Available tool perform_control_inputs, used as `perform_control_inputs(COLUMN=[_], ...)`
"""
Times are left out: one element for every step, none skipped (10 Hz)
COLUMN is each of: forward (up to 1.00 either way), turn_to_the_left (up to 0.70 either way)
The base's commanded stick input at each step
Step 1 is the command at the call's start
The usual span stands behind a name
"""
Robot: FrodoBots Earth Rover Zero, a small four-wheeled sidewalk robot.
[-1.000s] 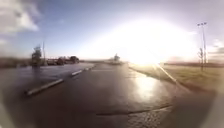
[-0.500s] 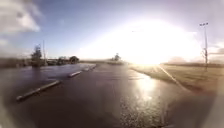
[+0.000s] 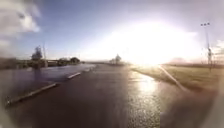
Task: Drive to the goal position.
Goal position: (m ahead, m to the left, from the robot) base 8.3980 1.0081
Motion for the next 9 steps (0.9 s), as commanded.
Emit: perform_control_inputs(forward=[0.7,0.7,0.7,0.7,0.7,0.7,0.7,0.7,0.7], turn_to_the_left=[0.0,0.0,0.0,0.0,0.0,0.0,0.0,0.0,0.0])
